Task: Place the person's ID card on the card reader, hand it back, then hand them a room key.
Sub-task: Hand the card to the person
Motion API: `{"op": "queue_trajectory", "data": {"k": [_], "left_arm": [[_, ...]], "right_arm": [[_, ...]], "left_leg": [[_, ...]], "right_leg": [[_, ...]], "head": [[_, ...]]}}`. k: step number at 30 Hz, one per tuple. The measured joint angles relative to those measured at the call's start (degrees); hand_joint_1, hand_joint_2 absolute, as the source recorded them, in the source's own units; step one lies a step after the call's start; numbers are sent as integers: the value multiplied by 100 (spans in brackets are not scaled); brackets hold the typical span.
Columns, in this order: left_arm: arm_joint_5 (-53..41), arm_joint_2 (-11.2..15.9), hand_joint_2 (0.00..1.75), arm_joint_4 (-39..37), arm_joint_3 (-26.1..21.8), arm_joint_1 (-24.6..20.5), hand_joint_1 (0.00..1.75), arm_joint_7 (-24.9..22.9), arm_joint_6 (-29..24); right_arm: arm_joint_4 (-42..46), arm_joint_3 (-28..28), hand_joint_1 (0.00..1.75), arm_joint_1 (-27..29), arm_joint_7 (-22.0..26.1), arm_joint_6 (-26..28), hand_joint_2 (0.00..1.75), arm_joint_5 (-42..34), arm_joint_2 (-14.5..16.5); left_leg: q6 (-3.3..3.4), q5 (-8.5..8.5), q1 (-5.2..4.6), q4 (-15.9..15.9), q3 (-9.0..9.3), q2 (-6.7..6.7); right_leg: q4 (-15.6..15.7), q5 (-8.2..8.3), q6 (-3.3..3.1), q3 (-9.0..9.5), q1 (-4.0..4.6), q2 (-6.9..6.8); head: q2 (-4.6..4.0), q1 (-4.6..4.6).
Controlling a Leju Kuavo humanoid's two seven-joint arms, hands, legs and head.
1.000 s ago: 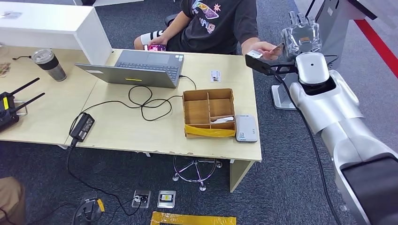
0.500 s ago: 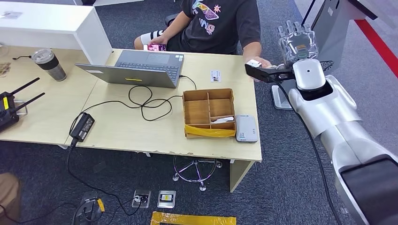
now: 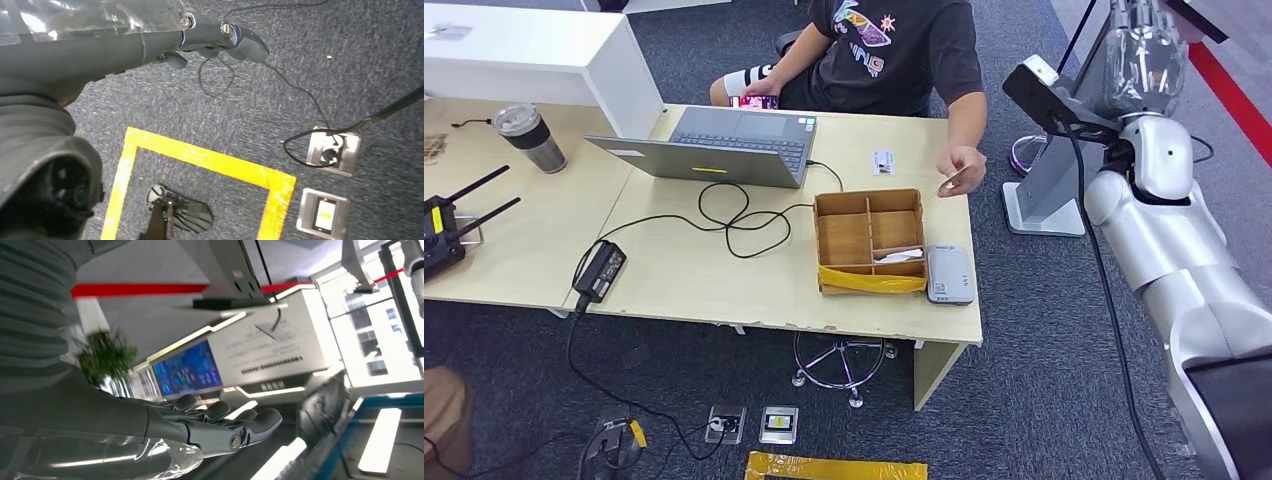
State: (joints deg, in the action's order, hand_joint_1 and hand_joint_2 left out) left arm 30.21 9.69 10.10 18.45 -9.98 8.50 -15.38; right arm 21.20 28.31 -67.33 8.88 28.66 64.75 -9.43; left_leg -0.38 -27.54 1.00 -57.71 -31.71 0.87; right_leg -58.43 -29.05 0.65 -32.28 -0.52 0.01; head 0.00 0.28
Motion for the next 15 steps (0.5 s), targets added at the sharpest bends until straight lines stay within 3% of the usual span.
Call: {"op": "queue_trajectory", "data": {"k": [3,7,15], "left_arm": [[13,-1,0,0,0,0,0,11,-8],[62,5,0,-2,-2,26,0,44,-57],[144,21,0,-3,-13,73,0,111,-82]], "right_arm": [[90,-89,0,112,16,-3,175,-123,-61],[1176,-986,0,1208,-16,-55,175,-533,-717],[2267,-1944,0,2278,-94,-164,175,-1326,-1308]], "left_leg": [[0,0,1,0,2,2],[2,-1,-5,0,-6,1],[3,-2,-1,1,-11,9]], "right_leg": [[2,0,0,5,1,-3],[5,4,5,1,-7,-6],[6,4,6,0,-3,-13]], "head": [[0,1],[0,-1],[0,-1]]}}
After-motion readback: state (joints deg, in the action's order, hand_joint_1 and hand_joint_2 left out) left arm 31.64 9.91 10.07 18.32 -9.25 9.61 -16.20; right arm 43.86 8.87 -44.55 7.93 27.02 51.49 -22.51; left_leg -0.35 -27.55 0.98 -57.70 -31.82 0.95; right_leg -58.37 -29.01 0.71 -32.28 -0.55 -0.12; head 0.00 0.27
